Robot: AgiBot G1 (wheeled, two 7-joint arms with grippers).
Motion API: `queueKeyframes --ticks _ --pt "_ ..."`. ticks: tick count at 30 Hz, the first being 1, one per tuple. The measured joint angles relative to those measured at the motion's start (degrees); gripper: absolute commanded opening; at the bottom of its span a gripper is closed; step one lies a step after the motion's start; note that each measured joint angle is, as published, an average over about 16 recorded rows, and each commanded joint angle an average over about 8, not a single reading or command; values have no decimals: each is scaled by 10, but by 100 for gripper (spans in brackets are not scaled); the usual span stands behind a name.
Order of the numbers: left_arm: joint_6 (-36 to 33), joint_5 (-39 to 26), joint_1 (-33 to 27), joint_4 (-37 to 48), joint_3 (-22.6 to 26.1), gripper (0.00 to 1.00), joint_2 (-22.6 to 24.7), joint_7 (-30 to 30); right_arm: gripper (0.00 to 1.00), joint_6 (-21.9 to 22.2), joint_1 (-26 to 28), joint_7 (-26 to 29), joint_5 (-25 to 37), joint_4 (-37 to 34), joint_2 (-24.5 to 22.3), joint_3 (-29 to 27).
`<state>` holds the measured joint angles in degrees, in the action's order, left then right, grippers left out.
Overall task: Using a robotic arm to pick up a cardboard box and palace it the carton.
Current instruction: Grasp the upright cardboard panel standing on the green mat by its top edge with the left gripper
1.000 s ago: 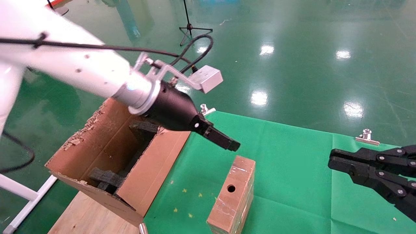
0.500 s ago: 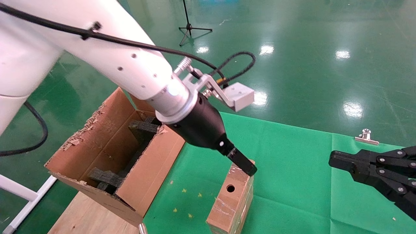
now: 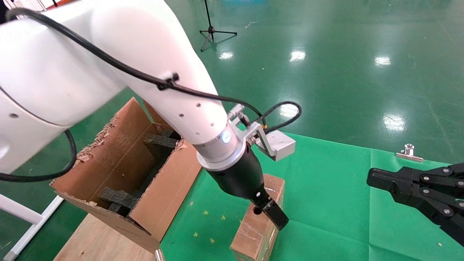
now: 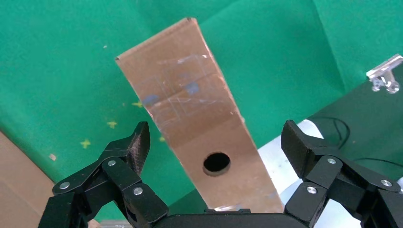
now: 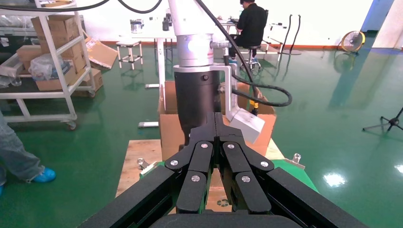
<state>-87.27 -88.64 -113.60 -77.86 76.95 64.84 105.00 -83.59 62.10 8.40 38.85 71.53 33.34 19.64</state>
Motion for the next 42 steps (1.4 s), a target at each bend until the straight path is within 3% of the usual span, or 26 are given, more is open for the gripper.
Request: queueKeyframes --ticks 5,7,8,10,12,15,16,18,42 --pt "7 -9 0 0 15 100 9 0 2 0 0 0 0 0 0 0" --pt "9 -12 -1 0 19 100 11 -2 12 0 0 0 0 0 0 0" --pt "10 -13 -1 0 20 100 12 -3 24 0 0 0 0 0 0 0" --pt "12 -15 -1 0 22 84 13 -5 49 0 0 0 0 0 0 0" --pt "12 -16 -2 0 23 59 14 -7 73 0 0 0 0 0 0 0" --pt "12 -18 -3 0 24 21 15 -8 99 0 0 0 0 0 0 0" --pt "12 -18 -3 0 24 9 15 -7 100 0 0 0 0 0 0 0" --pt "11 -17 -3 0 23 0 14 -7 100 0 0 0 0 0 0 0" --pt "11 -12 0 1 17 0 10 -4 100 0 0 0 0 0 0 0"
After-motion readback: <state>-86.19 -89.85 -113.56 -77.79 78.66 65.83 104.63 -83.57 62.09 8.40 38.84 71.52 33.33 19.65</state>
